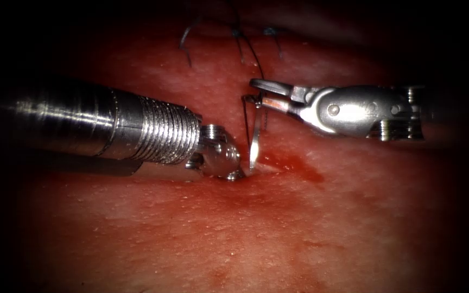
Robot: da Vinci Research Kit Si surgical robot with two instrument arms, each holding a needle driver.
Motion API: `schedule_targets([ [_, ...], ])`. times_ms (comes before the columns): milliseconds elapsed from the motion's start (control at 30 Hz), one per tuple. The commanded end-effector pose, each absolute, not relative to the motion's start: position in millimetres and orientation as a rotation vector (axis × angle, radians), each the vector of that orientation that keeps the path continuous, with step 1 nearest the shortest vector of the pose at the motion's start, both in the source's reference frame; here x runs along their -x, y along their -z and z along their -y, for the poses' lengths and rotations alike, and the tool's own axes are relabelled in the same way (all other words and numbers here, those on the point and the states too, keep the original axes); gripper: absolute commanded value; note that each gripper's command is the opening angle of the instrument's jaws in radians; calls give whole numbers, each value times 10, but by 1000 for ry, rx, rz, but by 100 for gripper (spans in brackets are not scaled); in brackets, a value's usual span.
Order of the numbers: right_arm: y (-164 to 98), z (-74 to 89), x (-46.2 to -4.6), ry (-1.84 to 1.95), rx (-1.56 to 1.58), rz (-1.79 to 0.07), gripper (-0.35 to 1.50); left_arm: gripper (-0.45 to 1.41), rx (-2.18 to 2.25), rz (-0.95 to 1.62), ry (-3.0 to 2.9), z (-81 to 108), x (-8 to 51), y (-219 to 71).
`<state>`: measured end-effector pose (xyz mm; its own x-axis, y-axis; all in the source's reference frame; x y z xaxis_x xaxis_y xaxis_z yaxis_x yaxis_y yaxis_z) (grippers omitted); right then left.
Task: Wound Closure
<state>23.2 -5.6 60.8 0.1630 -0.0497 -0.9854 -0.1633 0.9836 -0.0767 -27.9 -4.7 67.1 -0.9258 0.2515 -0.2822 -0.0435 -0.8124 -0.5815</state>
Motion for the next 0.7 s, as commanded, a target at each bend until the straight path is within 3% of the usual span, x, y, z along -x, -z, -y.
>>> schedule_targets([
  [33, -613, 56, -239, -55, 201, -1405, -35, -11, 535, 889, -2800, 47, 284, -675],
  [700, -640, 108, -249, 157, 256, -1289, -35, -5, 615, 891, -2786, 47, 271, -661],
])
